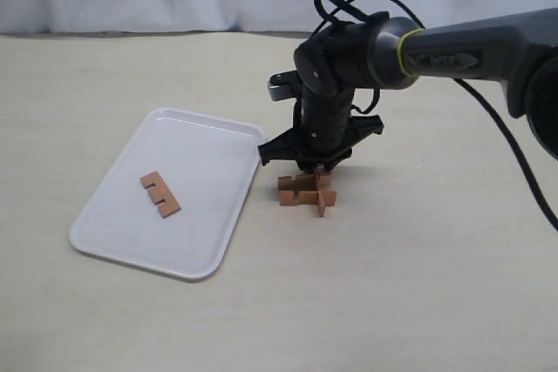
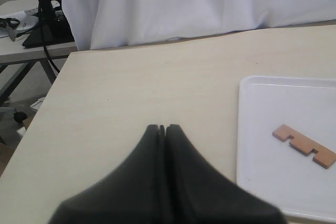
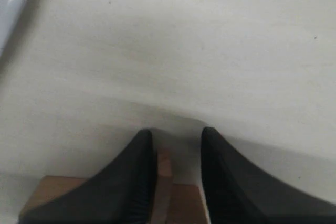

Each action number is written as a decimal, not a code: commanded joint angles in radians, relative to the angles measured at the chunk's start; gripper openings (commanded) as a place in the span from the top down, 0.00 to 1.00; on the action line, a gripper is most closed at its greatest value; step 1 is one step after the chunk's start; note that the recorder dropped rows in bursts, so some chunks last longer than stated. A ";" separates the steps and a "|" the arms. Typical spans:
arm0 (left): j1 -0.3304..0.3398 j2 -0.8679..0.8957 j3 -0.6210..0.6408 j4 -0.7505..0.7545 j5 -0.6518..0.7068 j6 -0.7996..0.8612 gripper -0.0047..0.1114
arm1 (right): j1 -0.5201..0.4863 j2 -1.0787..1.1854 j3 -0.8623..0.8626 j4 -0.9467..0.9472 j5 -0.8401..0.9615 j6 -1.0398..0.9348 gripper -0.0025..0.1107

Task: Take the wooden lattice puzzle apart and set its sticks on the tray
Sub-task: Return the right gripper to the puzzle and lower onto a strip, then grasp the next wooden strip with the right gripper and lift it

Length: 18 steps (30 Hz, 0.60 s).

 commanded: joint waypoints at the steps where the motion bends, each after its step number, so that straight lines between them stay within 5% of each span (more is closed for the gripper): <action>1: -0.002 -0.002 0.002 -0.002 -0.018 0.001 0.96 | -0.005 -0.003 0.012 -0.004 -0.029 0.003 0.71; 4: -0.002 -0.002 0.002 -0.002 -0.018 0.001 0.96 | -0.005 -0.003 0.012 0.022 -0.032 0.003 0.78; 7: -0.002 -0.002 0.002 -0.002 -0.018 0.001 0.96 | -0.005 -0.003 0.012 0.041 -0.036 0.003 0.94; 18: -0.002 -0.002 0.002 -0.002 -0.018 0.001 0.96 | -0.005 -0.026 0.012 0.043 -0.017 0.003 0.94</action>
